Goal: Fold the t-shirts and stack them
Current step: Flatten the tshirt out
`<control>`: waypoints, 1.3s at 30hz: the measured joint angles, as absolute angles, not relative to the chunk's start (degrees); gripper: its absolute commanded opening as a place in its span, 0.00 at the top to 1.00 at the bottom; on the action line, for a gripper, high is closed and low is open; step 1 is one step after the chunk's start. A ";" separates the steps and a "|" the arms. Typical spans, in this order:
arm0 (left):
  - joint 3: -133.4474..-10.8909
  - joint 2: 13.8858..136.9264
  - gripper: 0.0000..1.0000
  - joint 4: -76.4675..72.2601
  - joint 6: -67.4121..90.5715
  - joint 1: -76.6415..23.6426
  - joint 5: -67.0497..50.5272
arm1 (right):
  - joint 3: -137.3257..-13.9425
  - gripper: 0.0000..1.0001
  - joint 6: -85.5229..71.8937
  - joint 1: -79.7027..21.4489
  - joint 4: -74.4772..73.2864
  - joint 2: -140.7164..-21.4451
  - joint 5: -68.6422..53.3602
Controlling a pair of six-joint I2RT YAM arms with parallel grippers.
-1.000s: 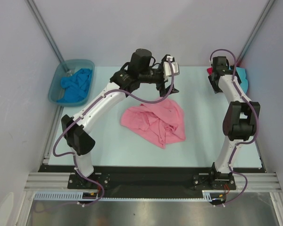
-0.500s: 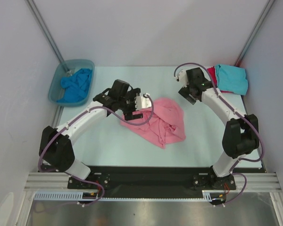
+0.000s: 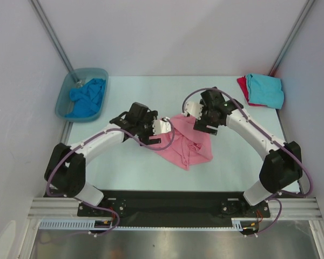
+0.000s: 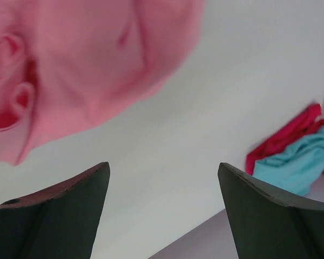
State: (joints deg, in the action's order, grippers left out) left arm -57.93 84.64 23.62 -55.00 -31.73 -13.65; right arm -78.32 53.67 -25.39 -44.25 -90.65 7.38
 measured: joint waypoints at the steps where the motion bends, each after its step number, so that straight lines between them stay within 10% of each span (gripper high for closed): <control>1: -58.78 85.62 0.00 23.68 -54.46 -31.64 -12.93 | -77.84 0.12 54.37 -26.50 -46.09 -89.93 6.37; 25: -77.08 103.35 0.02 24.53 -41.91 -22.87 2.00 | -75.72 0.16 56.38 -39.22 -63.77 -92.49 -3.03; 36: -77.62 103.72 0.01 23.14 -37.89 -22.26 3.57 | -75.72 0.40 53.58 -39.72 -59.20 -97.97 -3.36; 39: -77.65 103.61 0.02 22.83 -37.26 -22.22 3.84 | -75.72 0.61 53.34 -39.72 -58.15 -98.06 -3.29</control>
State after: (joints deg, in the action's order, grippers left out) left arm -77.65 103.61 22.83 -37.26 -22.22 3.84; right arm -75.72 53.34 -39.72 -58.15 -98.06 -3.29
